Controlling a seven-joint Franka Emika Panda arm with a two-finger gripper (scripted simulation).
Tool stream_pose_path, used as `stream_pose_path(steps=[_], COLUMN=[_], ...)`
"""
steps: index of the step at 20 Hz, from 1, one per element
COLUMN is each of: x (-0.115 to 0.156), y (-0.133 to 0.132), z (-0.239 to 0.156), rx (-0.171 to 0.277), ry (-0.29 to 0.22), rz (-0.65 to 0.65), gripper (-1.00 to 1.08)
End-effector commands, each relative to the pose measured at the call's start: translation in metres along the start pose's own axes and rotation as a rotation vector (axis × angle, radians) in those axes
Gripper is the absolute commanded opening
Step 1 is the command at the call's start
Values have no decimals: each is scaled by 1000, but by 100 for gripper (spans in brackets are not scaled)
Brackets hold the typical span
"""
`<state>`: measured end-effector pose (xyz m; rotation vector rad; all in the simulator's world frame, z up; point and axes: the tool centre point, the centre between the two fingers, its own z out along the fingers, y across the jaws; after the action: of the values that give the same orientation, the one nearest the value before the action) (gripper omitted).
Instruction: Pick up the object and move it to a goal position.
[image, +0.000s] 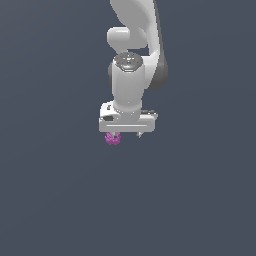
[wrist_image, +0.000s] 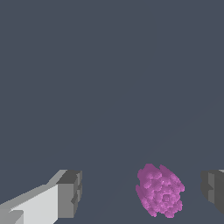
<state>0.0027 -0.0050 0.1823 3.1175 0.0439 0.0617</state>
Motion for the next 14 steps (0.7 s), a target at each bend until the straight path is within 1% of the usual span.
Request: stream_pose_path(steps=[1, 4, 9, 14], x=[0, 1, 4, 4], y=[0, 4, 22, 22], z=[0, -3, -13, -13], rx=[0, -5, -25, -25], ry=[0, 5, 27, 27], rz=[0, -1, -6, -6], gripper=[100, 100, 100, 100])
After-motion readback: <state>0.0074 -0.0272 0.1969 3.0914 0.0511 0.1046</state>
